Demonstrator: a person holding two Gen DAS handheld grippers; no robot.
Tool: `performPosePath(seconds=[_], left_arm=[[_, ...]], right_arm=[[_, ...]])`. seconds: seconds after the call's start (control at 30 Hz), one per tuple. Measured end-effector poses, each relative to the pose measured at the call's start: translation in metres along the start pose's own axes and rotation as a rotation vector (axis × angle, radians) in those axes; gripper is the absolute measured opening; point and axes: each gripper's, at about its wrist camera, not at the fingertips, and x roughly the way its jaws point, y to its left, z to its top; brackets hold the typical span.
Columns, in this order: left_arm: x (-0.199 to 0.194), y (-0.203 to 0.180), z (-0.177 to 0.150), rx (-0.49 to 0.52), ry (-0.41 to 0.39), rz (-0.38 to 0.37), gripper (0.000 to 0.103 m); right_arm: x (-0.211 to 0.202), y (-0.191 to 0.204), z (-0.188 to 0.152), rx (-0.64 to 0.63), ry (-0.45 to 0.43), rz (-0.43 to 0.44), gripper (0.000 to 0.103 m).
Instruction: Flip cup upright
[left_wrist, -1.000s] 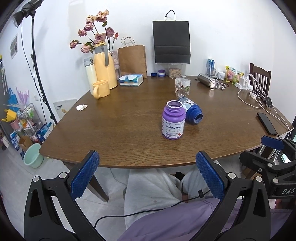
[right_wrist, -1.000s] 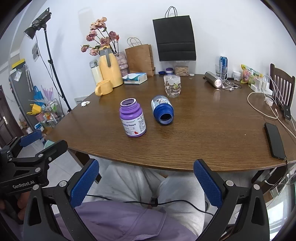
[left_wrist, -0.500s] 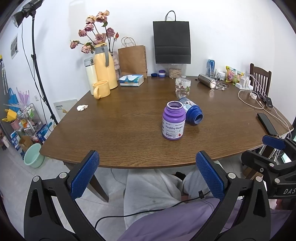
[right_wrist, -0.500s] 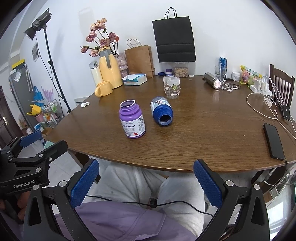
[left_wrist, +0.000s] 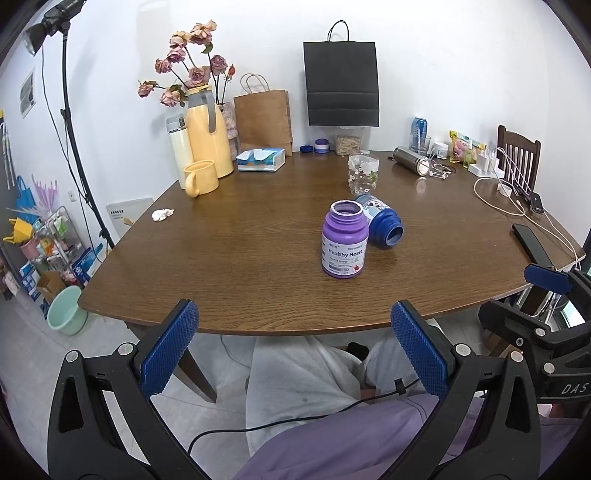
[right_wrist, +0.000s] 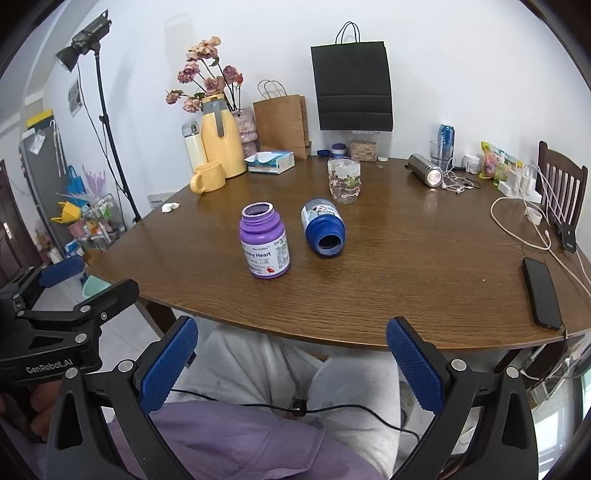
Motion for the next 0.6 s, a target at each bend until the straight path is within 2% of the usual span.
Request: performPosePath(seconds=[0.6], left_arm=[[0.0014, 0.0004, 0.0003, -0.005, 0.0, 0.002, 0.103]], right_arm=[[-0.0012, -0.0104, 0.0058, 0.04, -0.039, 0.021, 0.103]])
